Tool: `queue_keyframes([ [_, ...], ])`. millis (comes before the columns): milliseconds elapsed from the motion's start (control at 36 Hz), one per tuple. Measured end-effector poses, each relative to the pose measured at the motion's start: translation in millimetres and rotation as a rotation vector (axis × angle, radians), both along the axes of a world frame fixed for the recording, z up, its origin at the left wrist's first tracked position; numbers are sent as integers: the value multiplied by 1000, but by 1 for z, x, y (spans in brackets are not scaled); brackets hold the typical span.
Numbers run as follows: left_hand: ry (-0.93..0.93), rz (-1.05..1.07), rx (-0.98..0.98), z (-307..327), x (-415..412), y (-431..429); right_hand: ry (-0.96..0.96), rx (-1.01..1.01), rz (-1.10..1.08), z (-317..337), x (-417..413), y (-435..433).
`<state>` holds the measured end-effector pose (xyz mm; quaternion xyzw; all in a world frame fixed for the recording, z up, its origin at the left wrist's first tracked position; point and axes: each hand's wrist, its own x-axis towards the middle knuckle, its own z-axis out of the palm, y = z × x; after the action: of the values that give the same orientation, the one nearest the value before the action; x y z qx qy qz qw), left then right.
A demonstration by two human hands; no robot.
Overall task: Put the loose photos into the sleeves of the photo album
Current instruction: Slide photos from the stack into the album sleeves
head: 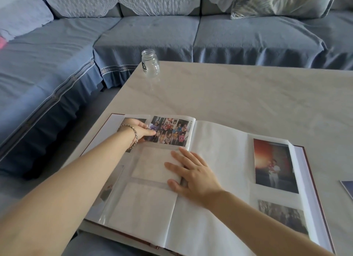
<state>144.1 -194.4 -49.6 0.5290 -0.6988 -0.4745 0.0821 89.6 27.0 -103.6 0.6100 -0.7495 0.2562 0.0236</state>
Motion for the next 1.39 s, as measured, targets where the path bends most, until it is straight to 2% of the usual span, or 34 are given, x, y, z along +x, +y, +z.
queue_keyframes([
  [167, 58, 100, 65, 5, -1, 4, 31, 27, -15, 1, 0, 2],
  [472, 80, 10, 125, 18, 12, 1, -13, 3, 4, 0, 1, 4],
  [639, 49, -5, -178, 17, 7, 8, -26, -2, 9, 3, 1, 7],
  [917, 101, 43, -421, 17, 12, 25, -26, -17, 8, 1, 1, 7],
  [1083, 126, 36, -398, 19, 12, 25, -44, -9, 12, -1, 1, 7],
  [1250, 44, 5, -311, 12, 9, 19, -37, 1, 11, -1, 2, 7],
  [1333, -72, -56, -506, 3, 5, 26, -67, 0, 22, -1, 2, 7],
  [1389, 2, -284, -712, 0, 4, 35, -89, -8, 28, -2, 2, 8],
])
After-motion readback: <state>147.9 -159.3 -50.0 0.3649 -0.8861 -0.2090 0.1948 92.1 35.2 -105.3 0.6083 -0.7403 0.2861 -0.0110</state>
